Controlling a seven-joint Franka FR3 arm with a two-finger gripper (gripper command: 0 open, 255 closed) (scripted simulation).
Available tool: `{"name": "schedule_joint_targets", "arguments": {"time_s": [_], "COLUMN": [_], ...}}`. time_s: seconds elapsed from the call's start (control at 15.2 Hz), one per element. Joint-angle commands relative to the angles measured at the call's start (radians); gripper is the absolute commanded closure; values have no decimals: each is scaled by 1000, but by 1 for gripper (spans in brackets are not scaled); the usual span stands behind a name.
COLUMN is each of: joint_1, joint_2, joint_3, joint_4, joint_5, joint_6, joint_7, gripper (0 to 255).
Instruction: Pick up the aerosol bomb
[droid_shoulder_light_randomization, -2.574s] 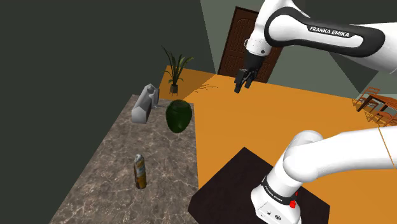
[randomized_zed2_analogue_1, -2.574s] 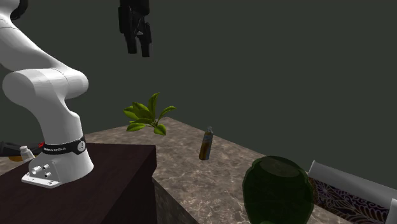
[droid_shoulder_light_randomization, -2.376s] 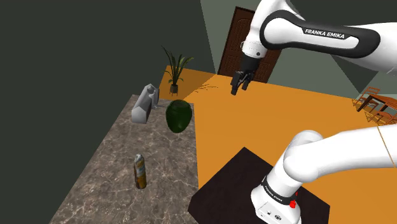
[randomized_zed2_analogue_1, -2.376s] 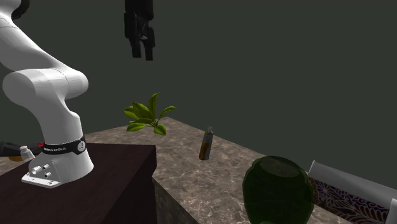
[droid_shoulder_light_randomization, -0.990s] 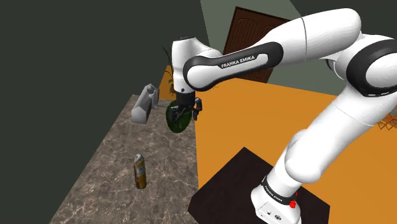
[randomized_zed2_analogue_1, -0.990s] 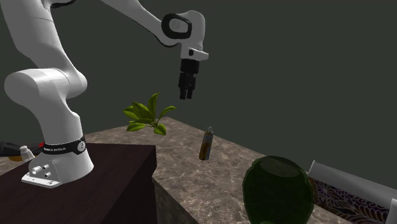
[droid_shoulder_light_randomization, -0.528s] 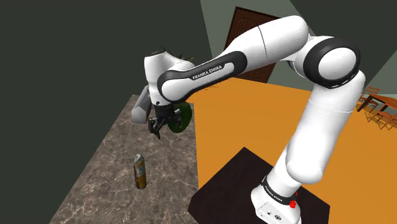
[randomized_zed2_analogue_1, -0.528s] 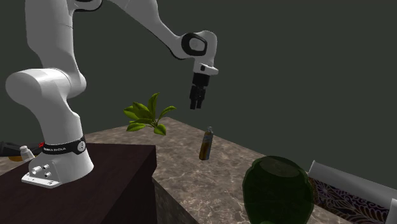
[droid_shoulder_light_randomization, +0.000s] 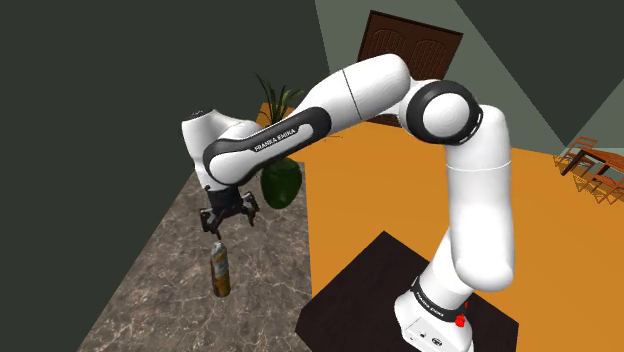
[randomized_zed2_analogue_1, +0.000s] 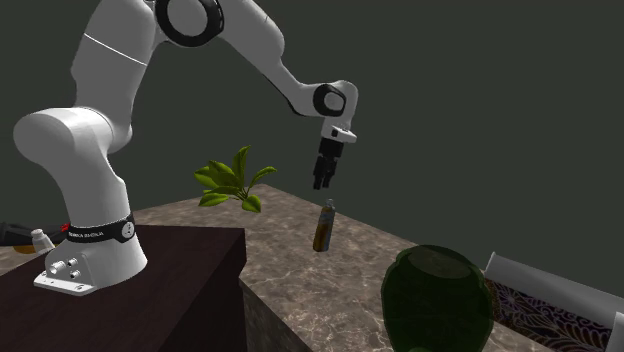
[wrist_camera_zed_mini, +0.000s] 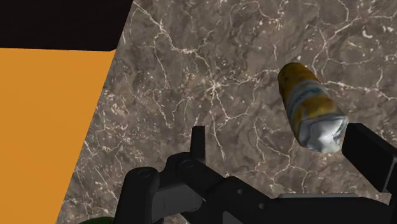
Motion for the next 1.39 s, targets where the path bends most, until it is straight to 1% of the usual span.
{"name": "schedule_joint_targets", "arguments": {"time_s": [0.0,0.2,0.26,0.73,0.86,0.92,1.32], "joint_1": [33,81,83,91,91,92,92], "joint_2": [92,232,238,300,300,301,302], "joint_3": [-10,-27,-29,-41,-41,-41,-42], "joint_4": [99,258,266,264,264,264,266], "joint_5": [-14,-27,-27,-43,-43,-43,-43], "joint_6": [-26,-70,-72,-9,-9,-9,-9], "joint_7": [35,72,73,79,79,80,79], "gripper": [0,0,0,0,0,255,255]}}
